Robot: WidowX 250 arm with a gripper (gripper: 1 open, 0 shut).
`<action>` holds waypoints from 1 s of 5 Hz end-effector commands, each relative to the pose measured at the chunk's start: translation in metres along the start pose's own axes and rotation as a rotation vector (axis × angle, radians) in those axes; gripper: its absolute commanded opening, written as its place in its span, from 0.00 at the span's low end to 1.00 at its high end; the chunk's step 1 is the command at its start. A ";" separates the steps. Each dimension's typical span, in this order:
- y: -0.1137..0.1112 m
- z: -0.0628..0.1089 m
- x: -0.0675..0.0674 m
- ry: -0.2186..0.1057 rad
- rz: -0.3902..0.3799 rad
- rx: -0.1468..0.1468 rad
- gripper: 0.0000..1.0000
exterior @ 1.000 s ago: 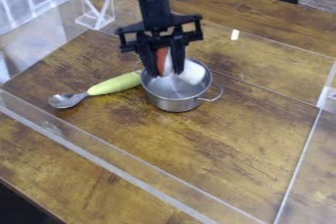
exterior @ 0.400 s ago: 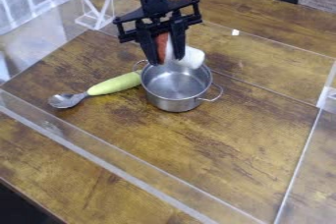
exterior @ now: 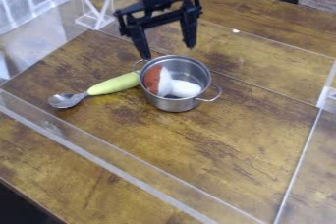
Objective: Put the mushroom in the silver pot
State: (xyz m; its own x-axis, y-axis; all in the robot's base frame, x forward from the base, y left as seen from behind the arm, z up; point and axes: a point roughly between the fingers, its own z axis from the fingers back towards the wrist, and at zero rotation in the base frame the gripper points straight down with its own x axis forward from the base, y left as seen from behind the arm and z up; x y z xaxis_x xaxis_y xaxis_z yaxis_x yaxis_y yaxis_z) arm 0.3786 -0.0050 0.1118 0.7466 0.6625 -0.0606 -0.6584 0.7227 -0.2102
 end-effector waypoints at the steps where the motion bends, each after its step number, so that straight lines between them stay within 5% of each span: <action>1: 0.003 0.052 0.013 -0.105 0.045 -0.058 1.00; 3: 0.014 0.064 0.016 -0.101 -0.059 -0.059 1.00; 5: 0.018 0.053 0.022 -0.085 -0.101 -0.059 1.00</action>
State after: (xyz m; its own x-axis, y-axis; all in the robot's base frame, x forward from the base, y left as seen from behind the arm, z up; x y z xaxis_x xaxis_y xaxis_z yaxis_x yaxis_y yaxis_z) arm 0.3786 0.0266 0.1256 0.8047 0.5920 -0.0448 -0.5855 0.7787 -0.2256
